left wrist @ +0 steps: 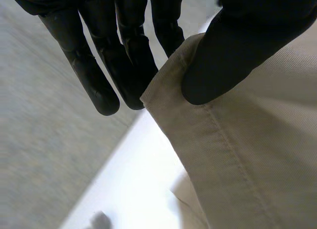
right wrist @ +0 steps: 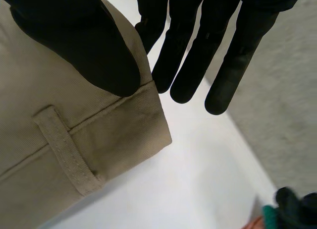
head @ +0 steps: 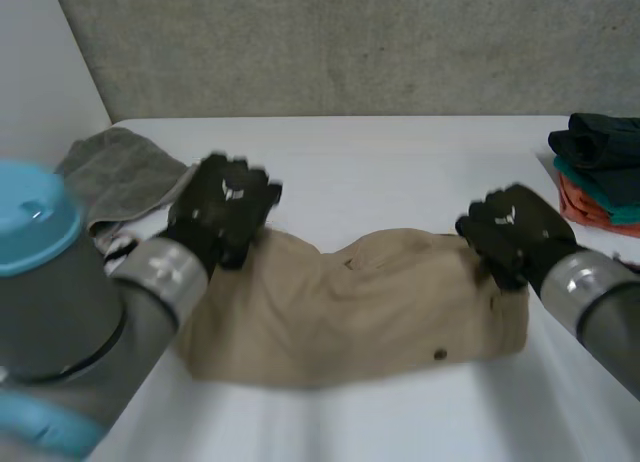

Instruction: Fold the laundry.

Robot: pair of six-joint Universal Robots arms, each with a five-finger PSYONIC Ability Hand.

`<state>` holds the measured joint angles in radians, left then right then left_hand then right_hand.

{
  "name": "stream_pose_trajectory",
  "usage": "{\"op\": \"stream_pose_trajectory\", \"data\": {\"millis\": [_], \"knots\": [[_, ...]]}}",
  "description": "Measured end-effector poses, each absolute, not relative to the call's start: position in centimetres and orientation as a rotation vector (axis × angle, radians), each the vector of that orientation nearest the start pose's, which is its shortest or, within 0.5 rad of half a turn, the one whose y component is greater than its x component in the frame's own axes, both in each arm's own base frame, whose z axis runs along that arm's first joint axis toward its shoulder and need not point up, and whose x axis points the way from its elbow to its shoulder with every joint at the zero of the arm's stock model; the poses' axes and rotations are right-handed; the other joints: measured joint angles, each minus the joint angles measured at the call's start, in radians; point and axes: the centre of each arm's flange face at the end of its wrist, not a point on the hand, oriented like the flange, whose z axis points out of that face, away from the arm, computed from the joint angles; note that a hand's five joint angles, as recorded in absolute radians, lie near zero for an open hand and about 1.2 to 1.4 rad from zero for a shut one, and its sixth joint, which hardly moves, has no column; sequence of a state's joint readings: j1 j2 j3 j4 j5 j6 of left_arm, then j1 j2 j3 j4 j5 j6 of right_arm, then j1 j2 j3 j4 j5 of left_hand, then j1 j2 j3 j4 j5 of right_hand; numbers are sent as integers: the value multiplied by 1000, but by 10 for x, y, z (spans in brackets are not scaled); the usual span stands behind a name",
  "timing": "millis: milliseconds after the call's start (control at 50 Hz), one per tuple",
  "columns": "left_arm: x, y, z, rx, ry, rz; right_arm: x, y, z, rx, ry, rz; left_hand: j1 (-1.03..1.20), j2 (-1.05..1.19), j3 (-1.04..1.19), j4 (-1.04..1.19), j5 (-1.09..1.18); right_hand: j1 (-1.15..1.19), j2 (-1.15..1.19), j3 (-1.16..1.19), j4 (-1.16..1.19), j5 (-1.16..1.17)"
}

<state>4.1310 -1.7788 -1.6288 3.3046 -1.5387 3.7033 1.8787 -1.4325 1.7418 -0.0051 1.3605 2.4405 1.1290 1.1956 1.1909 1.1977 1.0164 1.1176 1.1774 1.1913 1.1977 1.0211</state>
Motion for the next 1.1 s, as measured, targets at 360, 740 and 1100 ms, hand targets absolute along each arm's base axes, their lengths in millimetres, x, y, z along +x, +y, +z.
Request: {"op": "stream_pose_trajectory", "data": {"millis": [360,740,1100], "knots": [[-338,-328,182,1043,1916,-2064,296,-349,167,-1275,2089,-2305,-574,-535,-525,-540,-528,-557,-602,-597,-603,-616],[-320,-245,238,1044,1894,-2130,240,-272,204,-1144,2371,-1769,-930,-978,-976,-989,-968,-845,-902,-912,-917,-908],[-308,-221,210,1096,2049,-2113,218,-264,134,-994,2394,-1577,-930,-978,-976,-989,-968,-224,-198,-220,-226,-229]]}}
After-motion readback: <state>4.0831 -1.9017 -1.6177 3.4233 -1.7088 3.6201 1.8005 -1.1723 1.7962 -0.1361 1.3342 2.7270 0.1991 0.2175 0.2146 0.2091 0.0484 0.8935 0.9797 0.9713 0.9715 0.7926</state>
